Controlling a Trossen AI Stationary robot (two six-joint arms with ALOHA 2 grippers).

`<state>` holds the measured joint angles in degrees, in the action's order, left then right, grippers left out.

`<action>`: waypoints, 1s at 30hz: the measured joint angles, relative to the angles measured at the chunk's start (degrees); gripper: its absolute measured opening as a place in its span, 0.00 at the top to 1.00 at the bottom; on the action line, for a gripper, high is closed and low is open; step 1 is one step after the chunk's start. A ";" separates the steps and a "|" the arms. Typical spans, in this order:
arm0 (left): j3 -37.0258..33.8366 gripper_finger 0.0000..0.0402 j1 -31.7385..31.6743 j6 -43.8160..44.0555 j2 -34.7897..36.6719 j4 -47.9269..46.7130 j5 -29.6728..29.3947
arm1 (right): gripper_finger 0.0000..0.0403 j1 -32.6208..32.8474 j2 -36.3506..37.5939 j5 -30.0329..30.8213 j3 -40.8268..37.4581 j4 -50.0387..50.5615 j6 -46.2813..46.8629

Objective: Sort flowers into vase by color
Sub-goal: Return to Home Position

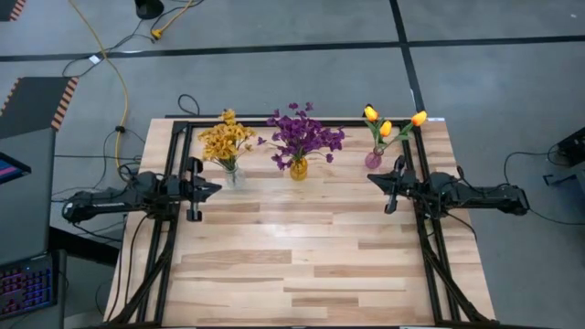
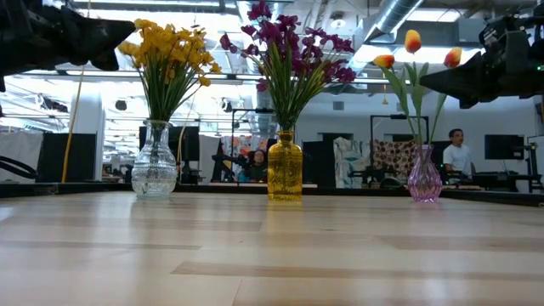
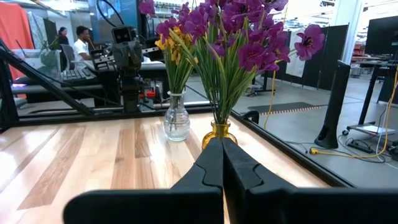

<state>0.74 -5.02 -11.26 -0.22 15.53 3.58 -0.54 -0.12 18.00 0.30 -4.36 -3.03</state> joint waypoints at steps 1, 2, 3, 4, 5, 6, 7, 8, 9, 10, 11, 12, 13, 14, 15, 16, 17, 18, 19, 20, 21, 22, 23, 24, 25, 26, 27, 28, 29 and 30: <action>0.11 1.00 0.00 -0.03 -0.04 -0.96 -0.21 | 0.95 0.00 0.00 0.00 0.00 0.01 0.00; 0.16 1.00 0.00 0.02 -0.02 -1.52 -0.52 | 0.95 0.00 0.00 0.00 0.01 0.01 -0.03; 0.17 1.00 0.00 0.31 0.00 -1.85 -1.00 | 0.95 0.00 -0.02 0.00 0.08 0.10 -0.07; 0.22 1.00 -0.02 0.53 0.01 -1.97 -1.34 | 0.95 0.00 0.00 -0.02 0.26 0.61 -0.07; 0.26 1.00 0.00 0.83 0.01 -2.12 -1.41 | 0.95 0.00 0.00 0.02 0.52 1.65 -0.02; 0.32 1.00 0.00 0.85 0.01 -2.57 -1.43 | 0.95 0.01 -0.04 0.00 0.84 2.15 -0.04; 0.32 1.00 0.00 0.89 0.01 -3.24 -1.43 | 0.95 0.00 -0.03 0.00 1.03 2.36 -0.08; 0.33 1.00 0.00 0.98 0.01 -3.80 -1.48 | 0.95 0.00 0.02 0.03 1.16 2.50 -0.21; 0.33 1.00 -0.01 1.03 0.01 -4.18 -1.82 | 0.95 0.00 0.01 0.09 1.22 2.67 -0.30; 0.34 1.00 0.01 1.25 0.01 -4.66 -2.67 | 0.95 0.01 -0.02 0.10 1.25 2.88 -0.34; 0.35 1.00 0.02 1.66 0.01 -5.37 -3.86 | 0.95 0.00 -0.02 0.11 1.27 3.11 -0.32; 0.38 1.00 0.00 2.39 0.01 -6.33 -5.24 | 0.95 0.00 0.00 0.11 1.33 3.45 -0.15; 0.38 1.00 0.00 3.12 0.01 -7.21 -6.19 | 0.95 0.00 -0.01 0.11 1.37 3.82 0.38; 0.38 1.00 0.00 3.57 0.01 -7.87 -7.05 | 0.95 0.00 -0.02 0.11 1.42 4.25 1.07; 0.38 1.00 -0.02 3.87 -0.01 -8.27 -7.38 | 0.95 0.00 -0.02 0.11 1.44 4.62 1.37; 0.41 1.00 0.00 3.89 0.01 -8.62 -7.44 | 0.95 0.00 -0.02 0.09 1.46 4.87 1.46; 0.45 1.00 0.00 3.78 0.01 -9.06 -7.44 | 0.95 0.00 -0.02 0.09 1.46 4.93 1.49; 0.45 1.00 0.00 3.68 0.01 -9.44 -7.46 | 0.95 0.00 -0.02 0.09 1.46 4.97 1.49; 0.45 1.00 0.00 3.63 0.01 -9.83 -7.52 | 0.95 0.00 -0.02 0.09 1.47 4.99 1.49; 0.45 1.00 0.00 3.62 0.01 -10.23 -7.59 | 0.95 0.01 -0.02 0.09 1.49 5.01 1.49; 0.45 1.00 0.00 3.74 0.01 -10.76 -7.87 | 0.95 0.00 -0.02 0.09 1.49 5.03 1.38; 0.45 1.00 0.00 4.19 0.01 -11.27 -8.22 | 0.94 0.00 -0.02 0.09 1.49 5.05 1.19; 0.47 1.00 0.00 4.67 0.01 -12.09 -8.78 | 0.94 0.00 -0.02 0.09 1.49 5.07 1.07; 0.47 1.00 0.00 5.30 0.01 -13.04 -9.13 | 0.94 0.00 -0.14 0.09 1.49 5.09 1.07; 0.47 1.00 0.00 5.88 0.01 -13.85 -9.57 | 0.94 0.00 -0.25 0.09 1.49 5.16 1.02; 0.47 1.00 0.00 6.10 -0.01 -14.59 -9.85 | 0.93 0.02 -0.30 0.08 1.51 5.22 0.44; 0.48 1.00 0.00 6.25 0.01 -15.15 -10.07 | 0.93 0.00 -0.42 0.07 1.51 5.21 -0.40; 0.52 1.00 0.00 6.24 -0.01 -15.19 -10.21 | 0.93 0.01 -0.65 0.09 1.51 5.20 -1.29; 0.52 1.00 0.00 6.05 -0.01 -15.19 -10.29 | 0.93 0.00 -0.87 0.09 1.51 5.25 -1.82; 0.52 1.00 0.00 5.91 0.01 -15.19 -10.32 | 0.93 0.00 -1.14 0.09 1.51 5.25 -1.87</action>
<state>1.26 -5.02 -5.36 -0.21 0.34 -6.74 -0.54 -1.27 18.09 1.80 0.89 -4.90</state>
